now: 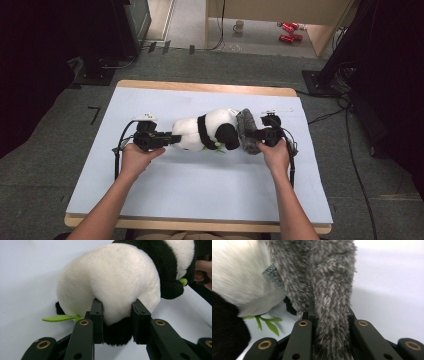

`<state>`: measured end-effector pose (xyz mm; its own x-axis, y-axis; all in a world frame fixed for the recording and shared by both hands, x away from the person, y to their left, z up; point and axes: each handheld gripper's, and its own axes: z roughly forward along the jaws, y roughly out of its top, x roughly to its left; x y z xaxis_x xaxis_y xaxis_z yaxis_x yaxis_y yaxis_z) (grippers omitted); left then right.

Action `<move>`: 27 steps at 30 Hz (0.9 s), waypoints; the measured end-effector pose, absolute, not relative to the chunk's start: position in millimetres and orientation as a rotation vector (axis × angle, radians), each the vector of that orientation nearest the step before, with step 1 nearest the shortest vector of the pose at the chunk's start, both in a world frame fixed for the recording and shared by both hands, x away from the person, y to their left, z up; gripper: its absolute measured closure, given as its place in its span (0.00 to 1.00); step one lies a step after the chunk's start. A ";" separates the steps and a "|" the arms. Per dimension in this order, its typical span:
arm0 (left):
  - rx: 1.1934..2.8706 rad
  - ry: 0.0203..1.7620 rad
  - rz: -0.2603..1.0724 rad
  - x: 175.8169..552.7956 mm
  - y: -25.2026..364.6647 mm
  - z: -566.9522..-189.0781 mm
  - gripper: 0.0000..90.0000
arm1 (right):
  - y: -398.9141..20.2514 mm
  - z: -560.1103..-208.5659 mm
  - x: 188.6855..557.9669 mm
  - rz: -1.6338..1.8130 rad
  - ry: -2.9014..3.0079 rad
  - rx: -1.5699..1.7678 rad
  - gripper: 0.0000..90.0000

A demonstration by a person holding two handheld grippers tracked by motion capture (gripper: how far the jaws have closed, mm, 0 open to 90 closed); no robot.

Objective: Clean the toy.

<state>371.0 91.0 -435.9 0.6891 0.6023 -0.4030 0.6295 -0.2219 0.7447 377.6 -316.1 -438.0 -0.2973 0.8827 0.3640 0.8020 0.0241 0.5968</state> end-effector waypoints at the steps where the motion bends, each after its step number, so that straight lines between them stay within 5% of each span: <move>1: 1.902 0.957 -0.029 370.5 90.6 -435.5 0.77 | -319.1 -435.0 376.2 1.150 2.157 1.795 0.86; 27: 1.812 0.933 0.304 407.4 124.7 -417.0 0.84 | -354.1 -419.3 356.3 1.212 2.017 1.832 0.86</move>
<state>407.4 124.7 -417.0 0.6663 0.7158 -0.2090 0.4555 -0.1689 0.8740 356.3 -354.1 -419.3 -0.2372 0.8902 0.3889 0.7611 -0.0785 0.6438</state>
